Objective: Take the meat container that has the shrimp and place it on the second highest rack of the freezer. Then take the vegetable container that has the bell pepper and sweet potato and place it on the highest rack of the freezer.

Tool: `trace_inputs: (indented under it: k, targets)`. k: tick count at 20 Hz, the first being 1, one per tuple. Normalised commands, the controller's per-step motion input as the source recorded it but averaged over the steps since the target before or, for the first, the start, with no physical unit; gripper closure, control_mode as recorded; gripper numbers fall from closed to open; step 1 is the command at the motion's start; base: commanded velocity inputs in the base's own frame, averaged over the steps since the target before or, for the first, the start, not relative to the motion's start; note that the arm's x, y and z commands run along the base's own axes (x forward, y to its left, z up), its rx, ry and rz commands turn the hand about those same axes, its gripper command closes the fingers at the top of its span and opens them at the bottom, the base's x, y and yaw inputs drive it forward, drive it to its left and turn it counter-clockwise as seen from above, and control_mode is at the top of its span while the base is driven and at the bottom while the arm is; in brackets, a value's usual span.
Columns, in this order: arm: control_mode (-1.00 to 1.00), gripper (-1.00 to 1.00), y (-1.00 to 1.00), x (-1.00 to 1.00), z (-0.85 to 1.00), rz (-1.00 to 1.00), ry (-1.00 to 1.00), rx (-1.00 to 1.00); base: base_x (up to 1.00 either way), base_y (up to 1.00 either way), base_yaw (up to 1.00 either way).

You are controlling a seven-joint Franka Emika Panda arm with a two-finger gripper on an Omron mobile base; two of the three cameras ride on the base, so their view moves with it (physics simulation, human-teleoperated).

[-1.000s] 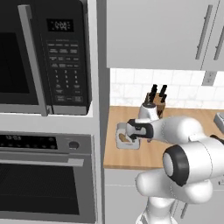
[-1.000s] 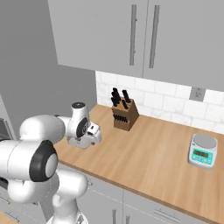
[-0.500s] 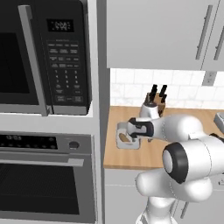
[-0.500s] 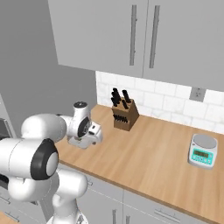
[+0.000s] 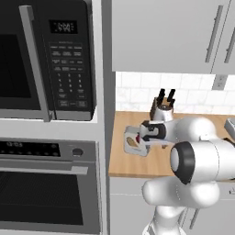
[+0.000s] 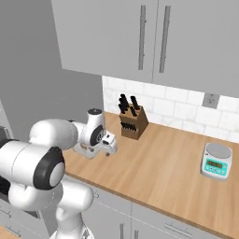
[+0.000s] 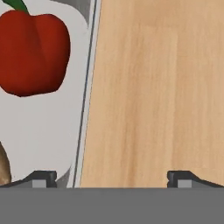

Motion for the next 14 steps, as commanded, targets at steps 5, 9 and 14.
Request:
trace_inputs:
  k: [5, 9, 14]
  targets:
    - [-1.0, -1.0, -0.17, 0.09, 0.01, 0.0, 0.11, 0.0, 0.0, 0.0, 0.0]
    - [-1.0, -1.0, 0.07, 0.32, 0.02, -0.01, 0.05, 0.0, 0.0, 0.0, 0.0]
    - [-1.0, -1.0, 0.35, 0.02, -0.08, -0.09, 0.0, 0.0, 0.0, 0.0, 0.0]
